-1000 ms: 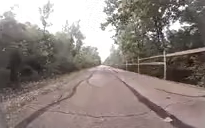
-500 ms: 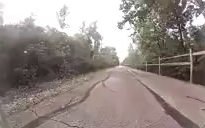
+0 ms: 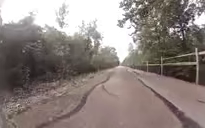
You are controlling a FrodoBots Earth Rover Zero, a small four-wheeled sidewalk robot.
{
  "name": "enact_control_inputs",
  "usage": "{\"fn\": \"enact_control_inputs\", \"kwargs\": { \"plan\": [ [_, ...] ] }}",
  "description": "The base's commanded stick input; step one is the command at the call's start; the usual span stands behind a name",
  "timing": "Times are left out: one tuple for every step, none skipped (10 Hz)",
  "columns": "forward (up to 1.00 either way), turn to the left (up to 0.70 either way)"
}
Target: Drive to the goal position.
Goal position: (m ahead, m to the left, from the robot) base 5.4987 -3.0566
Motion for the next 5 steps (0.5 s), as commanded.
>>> {"fn": "enact_control_inputs", "kwargs": {
  "plan": [
    [0.7,0.0],
    [0.7,0.0],
    [0.7,0.0],
    [0.7,0.0],
    [0.7,-0.08]
  ]
}}
